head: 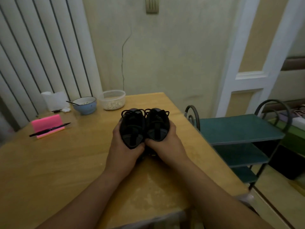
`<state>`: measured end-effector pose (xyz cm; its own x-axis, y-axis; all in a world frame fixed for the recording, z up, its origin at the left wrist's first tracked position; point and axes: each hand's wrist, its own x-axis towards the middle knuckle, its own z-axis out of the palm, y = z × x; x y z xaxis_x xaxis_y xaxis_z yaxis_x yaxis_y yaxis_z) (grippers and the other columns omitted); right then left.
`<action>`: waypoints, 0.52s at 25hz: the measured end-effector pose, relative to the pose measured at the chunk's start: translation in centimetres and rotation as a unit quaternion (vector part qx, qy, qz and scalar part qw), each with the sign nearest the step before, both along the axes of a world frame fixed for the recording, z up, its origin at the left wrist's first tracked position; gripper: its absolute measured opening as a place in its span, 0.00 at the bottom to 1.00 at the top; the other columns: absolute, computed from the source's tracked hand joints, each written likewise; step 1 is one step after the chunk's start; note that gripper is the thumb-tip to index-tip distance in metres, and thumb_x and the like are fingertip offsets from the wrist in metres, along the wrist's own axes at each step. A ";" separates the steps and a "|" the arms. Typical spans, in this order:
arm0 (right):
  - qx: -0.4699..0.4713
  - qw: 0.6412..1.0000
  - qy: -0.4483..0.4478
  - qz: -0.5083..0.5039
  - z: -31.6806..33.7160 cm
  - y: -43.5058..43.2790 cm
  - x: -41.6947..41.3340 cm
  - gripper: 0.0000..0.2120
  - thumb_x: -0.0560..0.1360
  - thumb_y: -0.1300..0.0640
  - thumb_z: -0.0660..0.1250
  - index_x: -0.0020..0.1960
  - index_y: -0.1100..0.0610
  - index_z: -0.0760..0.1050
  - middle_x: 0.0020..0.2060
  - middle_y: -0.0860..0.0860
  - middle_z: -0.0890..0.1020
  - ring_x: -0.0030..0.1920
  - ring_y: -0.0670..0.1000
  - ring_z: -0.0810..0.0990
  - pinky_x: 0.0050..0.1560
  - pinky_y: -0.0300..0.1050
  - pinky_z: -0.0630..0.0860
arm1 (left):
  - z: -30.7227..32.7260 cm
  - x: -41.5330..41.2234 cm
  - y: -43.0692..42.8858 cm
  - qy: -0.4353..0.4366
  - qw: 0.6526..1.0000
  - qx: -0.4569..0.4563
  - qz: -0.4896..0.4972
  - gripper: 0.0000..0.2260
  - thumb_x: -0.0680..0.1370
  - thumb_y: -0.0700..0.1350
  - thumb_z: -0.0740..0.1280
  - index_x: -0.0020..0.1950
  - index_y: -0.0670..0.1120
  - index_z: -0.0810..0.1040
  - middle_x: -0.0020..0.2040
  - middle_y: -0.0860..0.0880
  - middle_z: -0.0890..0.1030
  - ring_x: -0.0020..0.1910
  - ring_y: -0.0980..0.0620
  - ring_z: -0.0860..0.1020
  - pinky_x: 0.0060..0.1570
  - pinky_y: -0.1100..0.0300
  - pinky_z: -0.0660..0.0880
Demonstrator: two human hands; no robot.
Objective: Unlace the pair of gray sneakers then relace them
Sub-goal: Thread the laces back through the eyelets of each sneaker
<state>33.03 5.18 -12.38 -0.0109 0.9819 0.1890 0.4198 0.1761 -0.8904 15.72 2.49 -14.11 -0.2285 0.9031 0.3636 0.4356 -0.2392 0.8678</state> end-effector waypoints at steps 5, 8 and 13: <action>0.103 0.989 0.093 -0.048 2.8 0.1 6.5 0.45 0.67 0.52 0.80 0.76 0.37 0.59 0.58 0.36 0.79 0.55 0.37 0.81 0.51 0.40 0.81 | 3.1 7.1 1.8 0.004 0.994 0.107 -0.029 0.45 0.70 0.52 0.80 0.80 0.63 0.58 0.75 0.59 0.70 0.74 0.54 0.72 0.69 0.44 0.75; 0.132 0.978 0.128 -0.096 4.6 1.5 15.6 0.41 0.70 0.58 0.80 0.76 0.45 0.63 0.56 0.38 0.80 0.51 0.35 0.82 0.47 0.38 0.82 | 5.6 16.5 4.9 0.019 0.985 0.159 -0.069 0.45 0.69 0.53 0.80 0.81 0.56 0.59 0.75 0.55 0.69 0.75 0.52 0.69 0.71 0.44 0.72; 0.071 0.984 0.066 -0.150 2.9 6.8 31.2 0.30 0.69 0.50 0.80 0.69 0.42 0.74 0.58 0.46 0.85 0.58 0.51 0.85 0.57 0.61 0.83 | 4.0 32.0 11.0 -0.010 0.987 0.004 -0.163 0.46 0.68 0.58 0.76 0.81 0.59 0.54 0.77 0.48 0.65 0.76 0.44 0.66 0.74 0.41 0.69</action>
<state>64.24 11.99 -9.49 0.3096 0.9008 0.3043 0.3541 0.1878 -0.9162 47.70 13.52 -10.12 0.0673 0.9266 0.3700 0.3175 -0.3714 0.8725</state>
